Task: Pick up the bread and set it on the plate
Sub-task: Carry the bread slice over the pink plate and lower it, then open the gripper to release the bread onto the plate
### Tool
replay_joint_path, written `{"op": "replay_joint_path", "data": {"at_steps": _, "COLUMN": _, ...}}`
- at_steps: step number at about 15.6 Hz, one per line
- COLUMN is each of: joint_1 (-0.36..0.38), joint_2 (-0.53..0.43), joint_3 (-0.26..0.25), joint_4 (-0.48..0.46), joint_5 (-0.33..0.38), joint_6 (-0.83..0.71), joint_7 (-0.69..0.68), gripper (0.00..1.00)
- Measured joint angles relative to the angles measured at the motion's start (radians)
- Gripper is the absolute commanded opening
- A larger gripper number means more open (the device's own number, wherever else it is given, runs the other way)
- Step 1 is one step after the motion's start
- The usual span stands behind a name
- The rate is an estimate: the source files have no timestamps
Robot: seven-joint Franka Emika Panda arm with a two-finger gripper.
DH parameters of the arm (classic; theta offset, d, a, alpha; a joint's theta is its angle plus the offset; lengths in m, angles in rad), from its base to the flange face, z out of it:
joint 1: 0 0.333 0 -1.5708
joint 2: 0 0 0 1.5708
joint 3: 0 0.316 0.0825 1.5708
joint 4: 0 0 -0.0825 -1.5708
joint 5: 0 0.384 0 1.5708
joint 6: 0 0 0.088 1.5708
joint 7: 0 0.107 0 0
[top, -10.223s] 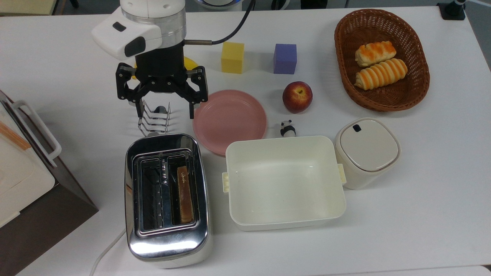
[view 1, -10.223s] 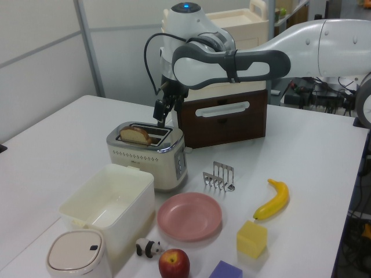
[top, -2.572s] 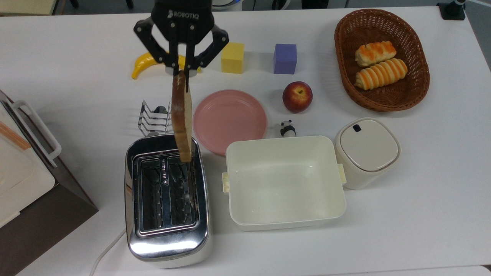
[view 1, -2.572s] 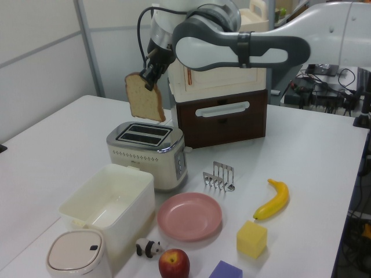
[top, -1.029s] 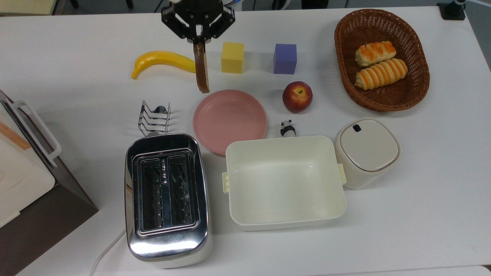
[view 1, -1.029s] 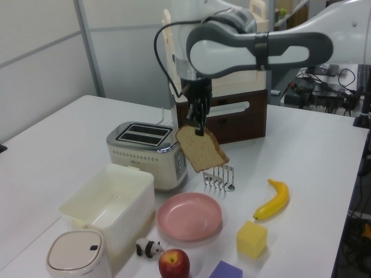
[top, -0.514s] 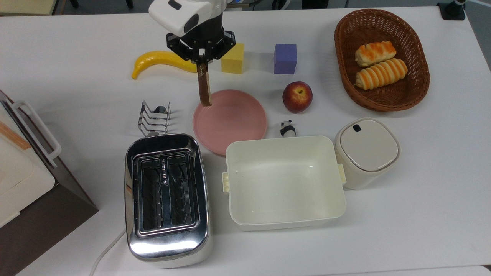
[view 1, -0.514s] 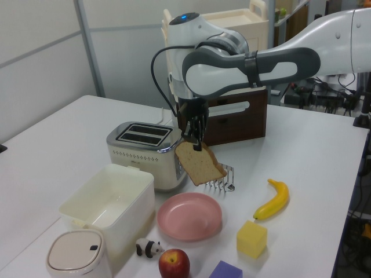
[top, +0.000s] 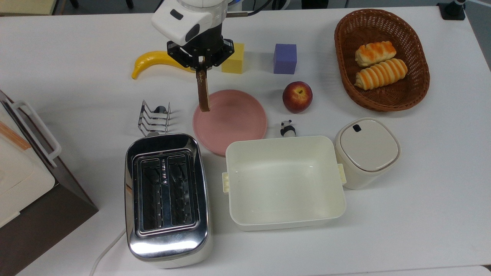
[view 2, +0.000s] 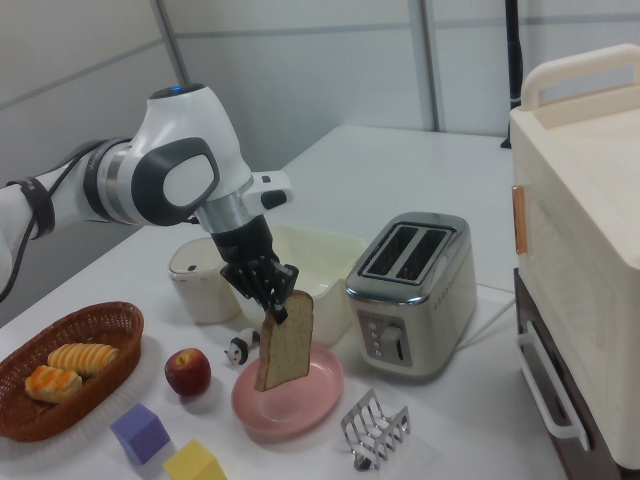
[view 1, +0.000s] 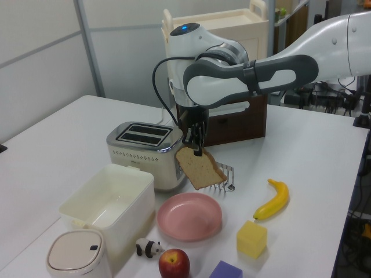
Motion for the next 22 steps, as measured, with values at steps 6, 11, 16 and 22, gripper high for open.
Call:
{"op": "replay_joint_path", "data": {"at_steps": 6, "joint_1": -0.014, "joint_2": 0.005, "joint_3": -0.001, "joint_4": -0.006, "joint_5": -0.017, "joint_6": 0.008, "joint_7": 0.000, "gripper": 0.00}}
{"op": "replay_joint_path", "data": {"at_steps": 11, "joint_1": -0.022, "joint_2": 0.024, "joint_3": -0.001, "joint_4": -0.007, "joint_5": -0.034, "joint_6": 0.009, "joint_7": 0.000, "gripper": 0.17}}
{"op": "replay_joint_path", "data": {"at_steps": 16, "joint_1": -0.022, "joint_2": 0.036, "joint_3": -0.001, "joint_4": -0.007, "joint_5": -0.047, "joint_6": 0.014, "joint_7": 0.000, "gripper": 0.65}}
{"op": "replay_joint_path", "data": {"at_steps": 22, "joint_1": -0.019, "joint_2": 0.036, "joint_3": 0.000, "joint_4": -0.007, "joint_5": -0.055, "joint_6": 0.015, "joint_7": 0.000, "gripper": 0.99}}
